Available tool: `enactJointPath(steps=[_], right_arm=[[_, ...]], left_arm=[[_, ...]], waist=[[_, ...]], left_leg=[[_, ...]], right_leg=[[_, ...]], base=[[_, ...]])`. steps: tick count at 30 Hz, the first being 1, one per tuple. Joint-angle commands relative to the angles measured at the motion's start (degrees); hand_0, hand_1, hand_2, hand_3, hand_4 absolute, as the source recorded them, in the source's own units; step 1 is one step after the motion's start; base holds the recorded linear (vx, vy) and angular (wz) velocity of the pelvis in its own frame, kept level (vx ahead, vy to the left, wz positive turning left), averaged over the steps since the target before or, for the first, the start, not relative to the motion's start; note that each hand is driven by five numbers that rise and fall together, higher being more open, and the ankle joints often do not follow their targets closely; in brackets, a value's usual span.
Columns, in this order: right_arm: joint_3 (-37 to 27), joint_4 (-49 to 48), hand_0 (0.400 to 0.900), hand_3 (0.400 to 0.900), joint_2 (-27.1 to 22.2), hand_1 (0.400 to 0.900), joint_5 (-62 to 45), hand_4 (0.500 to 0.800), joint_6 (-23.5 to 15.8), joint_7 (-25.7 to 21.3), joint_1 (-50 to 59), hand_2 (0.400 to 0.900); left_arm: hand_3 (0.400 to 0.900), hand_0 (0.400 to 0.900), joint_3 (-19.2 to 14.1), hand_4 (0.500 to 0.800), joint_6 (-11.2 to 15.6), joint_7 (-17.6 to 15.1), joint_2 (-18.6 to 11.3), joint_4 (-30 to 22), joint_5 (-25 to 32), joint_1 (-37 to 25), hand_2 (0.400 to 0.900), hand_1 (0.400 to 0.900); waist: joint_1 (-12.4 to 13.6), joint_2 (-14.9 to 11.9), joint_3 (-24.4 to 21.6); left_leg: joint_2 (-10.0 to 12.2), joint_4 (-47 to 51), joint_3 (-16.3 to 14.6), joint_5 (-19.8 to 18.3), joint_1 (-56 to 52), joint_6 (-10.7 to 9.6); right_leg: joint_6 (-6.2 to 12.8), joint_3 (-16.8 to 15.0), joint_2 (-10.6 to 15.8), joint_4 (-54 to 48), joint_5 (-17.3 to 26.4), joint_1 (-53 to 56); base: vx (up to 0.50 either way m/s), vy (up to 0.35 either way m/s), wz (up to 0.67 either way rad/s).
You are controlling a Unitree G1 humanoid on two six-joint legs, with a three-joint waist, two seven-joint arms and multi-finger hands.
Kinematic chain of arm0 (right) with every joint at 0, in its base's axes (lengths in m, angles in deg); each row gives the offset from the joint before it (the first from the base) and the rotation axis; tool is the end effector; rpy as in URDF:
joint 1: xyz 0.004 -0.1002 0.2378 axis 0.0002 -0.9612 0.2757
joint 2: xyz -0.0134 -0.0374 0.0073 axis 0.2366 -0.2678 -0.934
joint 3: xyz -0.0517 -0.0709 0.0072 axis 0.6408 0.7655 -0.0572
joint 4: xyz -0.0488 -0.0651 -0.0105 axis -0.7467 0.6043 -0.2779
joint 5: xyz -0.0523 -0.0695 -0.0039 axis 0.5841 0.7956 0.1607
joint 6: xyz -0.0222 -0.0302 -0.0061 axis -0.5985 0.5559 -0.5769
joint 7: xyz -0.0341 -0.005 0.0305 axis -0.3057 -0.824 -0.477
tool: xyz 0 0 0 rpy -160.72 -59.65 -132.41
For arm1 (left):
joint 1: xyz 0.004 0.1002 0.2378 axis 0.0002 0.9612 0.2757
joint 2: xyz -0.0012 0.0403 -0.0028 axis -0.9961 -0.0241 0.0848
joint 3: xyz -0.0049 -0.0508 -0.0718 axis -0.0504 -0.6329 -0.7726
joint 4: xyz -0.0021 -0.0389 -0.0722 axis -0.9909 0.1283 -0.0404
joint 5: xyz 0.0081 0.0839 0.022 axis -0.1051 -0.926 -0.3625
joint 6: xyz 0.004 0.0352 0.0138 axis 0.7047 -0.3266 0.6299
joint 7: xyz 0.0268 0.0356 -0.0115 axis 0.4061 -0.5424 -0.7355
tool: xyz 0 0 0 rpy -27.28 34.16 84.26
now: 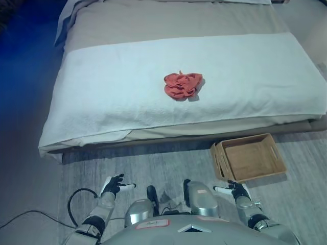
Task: Put the clothes on the bed into the basket.
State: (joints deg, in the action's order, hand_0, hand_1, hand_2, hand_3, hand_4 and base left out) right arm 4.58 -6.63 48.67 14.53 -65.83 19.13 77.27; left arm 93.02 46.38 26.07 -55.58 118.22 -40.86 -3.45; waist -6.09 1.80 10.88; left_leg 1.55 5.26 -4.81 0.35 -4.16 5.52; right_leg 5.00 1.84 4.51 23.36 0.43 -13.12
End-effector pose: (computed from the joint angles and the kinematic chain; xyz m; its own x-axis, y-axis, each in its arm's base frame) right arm 0.0732 -0.2301 -0.0837 0.3601 -0.3866 -0.8490 -0.0110 0.9083 -0.4182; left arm 0.0907 0.2150 -0.0771 0.5249 0.2477 -0.8143 0.1862 0.9001 0.3938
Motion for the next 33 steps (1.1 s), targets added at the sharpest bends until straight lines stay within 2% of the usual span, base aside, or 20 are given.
enactJointPath(steps=[1, 3, 5, 6, 8, 10, 12, 13, 15, 17, 19, 21, 22, 24, 25, 29, 30, 31, 33], right_arm=[[-2.0, 0.0, 0.9, 0.9, -2.4, 0.9, -2.3, 0.8, -0.8, -3.0, 1.9, 0.9], [-2.7, -0.2, 0.9, 0.9, -2.7, 0.9, -2.8, 0.8, -0.7, -2.9, 1.8, 0.9], [-2.8, -0.3, 0.9, 0.9, -2.3, 0.9, -2.6, 0.8, -0.6, -2.8, 1.4, 0.9], [-2.9, -0.3, 0.9, 0.9, -2.6, 0.9, -2.8, 0.8, -0.9, -2.7, 1.1, 0.9], [-3.0, -0.7, 0.9, 0.9, -3.2, 0.9, -3.7, 0.8, -1.4, -2.3, 0.0, 0.9], [-2.6, -1.4, 0.9, 0.9, -3.6, 0.9, -3.9, 0.8, -1.9, -1.9, -0.4, 0.9], [-2.1, -1.7, 0.9, 0.9, -4.0, 0.9, -4.0, 0.8, -2.1, -1.7, -0.2, 0.9], [-2.0, -2.4, 0.9, 0.9, -4.5, 0.9, -4.3, 0.8, -2.3, -1.7, 0.1, 0.9], [-2.0, -2.9, 0.9, 0.9, -5.0, 0.9, -4.7, 0.8, -2.3, -1.9, 0.7, 0.9], [-1.9, -3.2, 0.9, 0.9, -5.2, 0.9, -5.1, 0.8, -2.4, -2.1, 1.2, 0.9], [-1.4, -3.4, 0.9, 0.9, -5.0, 0.9, -5.0, 0.8, -2.5, -2.2, 1.5, 0.9], [-0.7, -3.0, 0.9, 0.9, -4.8, 0.9, -4.5, 0.8, -2.6, -2.3, 1.8, 0.9], [-0.4, -3.0, 0.9, 0.9, -4.6, 0.9, -4.1, 0.8, -2.6, -2.4, 1.8, 0.9], [-0.1, -2.7, 0.9, 0.9, -4.6, 0.9, -2.9, 0.8, -2.5, -2.4, 1.7, 0.9], [-0.2, -2.4, 0.9, 0.9, -4.7, 0.9, -2.5, 0.8, -2.5, -2.3, 1.6, 0.9], [-0.8, -2.0, 0.9, 0.9, -5.1, 0.9, -2.1, 0.8, -2.3, -1.9, 1.1, 0.9], [-0.2, -2.2, 0.9, 0.9, -5.0, 0.9, -1.4, 0.8, -2.4, -1.5, 1.3, 0.9], [0.1, -2.8, 0.9, 0.9, -5.1, 0.9, -1.0, 0.8, -2.4, -1.4, 1.5, 0.9], [2.2, -7.9, 0.9, 0.9, -5.8, 0.9, 0.7, 0.8, -3.0, -0.8, 3.1, 0.9]], left_arm=[[0.9, 0.9, 0.4, 0.8, 0.6, -0.1, -3.1, -5.0, 1.4, 0.8, 0.9, 0.9], [0.9, 0.9, 0.5, 0.8, 0.6, 0.5, -3.2, -6.5, 1.3, 0.9, 0.9, 0.9], [0.9, 0.9, 1.5, 0.8, 0.6, 0.3, -1.7, -2.9, -0.2, -0.1, 0.9, 0.9], [0.9, 0.9, 2.1, 0.8, 0.8, 0.6, -1.5, -1.9, -0.7, -0.3, 0.9, 0.9], [0.9, 0.9, 2.9, 0.8, 0.9, 0.8, -1.1, 0.1, -0.9, -1.0, 0.9, 0.9], [0.9, 0.9, 3.1, 0.8, 0.9, 0.6, -0.7, 1.0, -0.6, -1.4, 0.9, 0.9], [0.9, 0.9, 4.2, 0.8, 0.9, 0.7, 0.1, 0.9, -0.7, -2.7, 0.9, 0.9], [0.9, 0.9, 4.9, 0.8, 1.0, 0.7, 0.1, 0.5, -0.8, -3.6, 0.9, 0.9], [0.9, 0.9, 5.2, 0.8, 0.7, 0.3, 0.3, 0.5, -0.5, -4.5, 0.9, 0.9], [0.9, 0.9, 5.6, 0.8, 0.9, 0.2, 0.4, 0.5, -0.1, -4.5, 0.9, 0.9], [0.9, 0.9, 5.2, 0.8, 0.8, 0.1, 0.2, 1.0, 0.1, -3.5, 0.9, 0.9], [0.9, 0.9, 4.9, 0.8, 0.8, -0.1, 0.1, 1.7, 0.0, -2.8, 0.9, 0.9], [0.9, 0.9, 4.4, 0.8, 0.8, -0.2, 0.0, 2.2, 0.1, -2.3, 0.9, 0.9], [0.9, 0.9, 3.4, 0.8, 0.6, -0.2, -0.1, 3.1, 0.1, -1.7, 0.9, 0.9], [0.9, 0.9, 3.3, 0.8, 0.5, -0.3, 0.1, 3.7, -0.1, -1.7, 0.9, 0.9], [0.9, 0.9, 2.1, 0.8, 0.4, -0.4, 0.8, 5.8, -0.1, -1.2, 0.9, 0.9], [0.9, 0.9, 1.5, 0.8, 0.5, -0.6, 0.9, 6.7, 0.2, -1.1, 0.9, 0.9], [0.9, 0.9, 1.0, 0.8, 0.4, -0.6, 0.6, 7.3, 0.6, -1.2, 0.9, 0.9], [0.9, 0.9, 1.2, 0.8, 0.6, -0.8, -0.4, 7.6, 0.4, -1.1, 0.9, 0.9]], waist=[[-1.0, -0.2, 0.9], [-1.5, -0.5, 0.7], [-2.5, -0.6, 0.0], [-2.9, -0.6, -0.4], [-4.4, -0.1, -2.0], [-5.1, 0.8, -2.6], [-5.1, 0.9, -2.4], [-4.9, 0.5, -1.8], [-3.8, -0.1, -0.6], [-2.6, -1.0, 0.3], [-1.0, -2.3, 0.7], [-0.1, -3.2, 0.8], [0.0, -3.7, 0.5], [0.2, -2.2, -0.1], [0.1, -1.8, -0.5], [0.3, -0.5, -2.4], [1.4, -0.4, -3.3], [1.8, -0.5, -4.1], [3.0, -1.8, -5.3]], left_leg=[[-5.1, -2.7, 2.9, -7.2, -4.4, -0.6], [-5.3, -1.3, 3.3, -8.4, -7.6, -1.8], [-4.8, -1.4, 4.1, -10.7, -11.4, -2.6], [-4.6, -1.3, 4.8, -11.0, -12.7, -3.3], [-3.8, -4.1, 7.1, -10.9, -14.2, -4.0], [-2.6, -13.4, 7.1, -6.0, -12.5, -6.0], [-2.2, -29.1, 6.4, 1.5, -5.3, -8.5], [-2.2, -37.3, 6.2, 4.1, -1.0, -9.2], [-2.3, -49.0, 5.2, 5.1, 4.4, -9.4], [-0.8, -52.1, 3.2, 3.6, 8.4, -7.9], [-1.1, -47.7, 2.2, 0.2, 15.4, -6.1], [0.3, -40.3, 1.5, -0.5, 18.3, -5.5], [2.1, -32.3, 0.5, 0.8, 18.7, -5.8], [4.2, -5.1, 1.2, 8.1, 15.8, -7.9], [4.5, -0.3, 1.2, 8.6, 15.6, -8.5], [5.2, -0.3, 1.7, 8.3, 17.7, -9.7], [4.4, -0.3, 4.8, 10.2, 16.4, -9.4], [4.1, -0.3, 5.1, 11.5, 15.8, -9.7], [1.1, -0.3, 3.8, 9.6, 11.3, -7.1]], right_leg=[[1.41, -0.6, -2.0, -11.6, 2.7, -2.2], [2.86, 0.2, -2.7, -22.2, 6.1, -2.3], [3.33, 0.4, -4.1, -27.1, 7.8, -3.1], [2.96, -0.5, -4.6, -25.8, 7.6, -2.5], [1.39, -4.4, -6.8, -22.9, 7.6, -2.1], [-0.09, -4.6, -8.5, -20.5, 6.9, -0.6], [-2.33, -3.9, -8.7, -20.8, 5.2, 3.1], [-3.53, -3.7, -8.7, -21.4, 4.2, 5.3], [-5.05, -3.4, -8.9, -22.1, 2.4, 8.7], [-5.92, -3.7, -8.6, -22.6, 1.1, 11.6], [-5.99, -4.5, -7.9, -22.5, 0.0, 13.9], [-5.78, -5.1, -7.3, -22.9, -1.6, 16.2], [-5.33, -5.3, -6.8, -22.6, -2.6, 17.4], [-4.59, -6.8, -6.9, -22.3, -5.8, 21.2], [-4.27, -7.3, -6.8, -22.4, -6.6, 22.6], [-3.25, -8.9, -5.4, -21.4, -8.9, 25.9], [-2.74, -10.0, -4.4, -20.7, -9.4, 27.4], [-2.33, -10.1, -3.5, -18.8, -9.4, 27.3], [0.61, -10.7, -0.6, -4.8, -0.2, 22.3]], base=[[0.35, -0.027, 0.37], [0.42, -0.058, 0.29], [0.51, -0.106, 0.48], [0.56, -0.154, 0.76], [0.59, -0.188, 0.61], [0.54, -0.209, 0.28], [0.41, -0.23, 0.3], [0.37, -0.266, 0.27], [0.36, -0.242, 0.05], [0.37, -0.204, -0.09], [0.37, -0.13, -0.22], [0.4, -0.045, -0.25], [0.5, 0.029, -0.23], [0.72, 0.185, -0.47], [0.53, 0.173, -0.41], [0.48, 0.196, -0.71], [0.64, 0.279, -1.01], [0.77, 0.379, -0.9], [0.56, 0.314, -0.41]])
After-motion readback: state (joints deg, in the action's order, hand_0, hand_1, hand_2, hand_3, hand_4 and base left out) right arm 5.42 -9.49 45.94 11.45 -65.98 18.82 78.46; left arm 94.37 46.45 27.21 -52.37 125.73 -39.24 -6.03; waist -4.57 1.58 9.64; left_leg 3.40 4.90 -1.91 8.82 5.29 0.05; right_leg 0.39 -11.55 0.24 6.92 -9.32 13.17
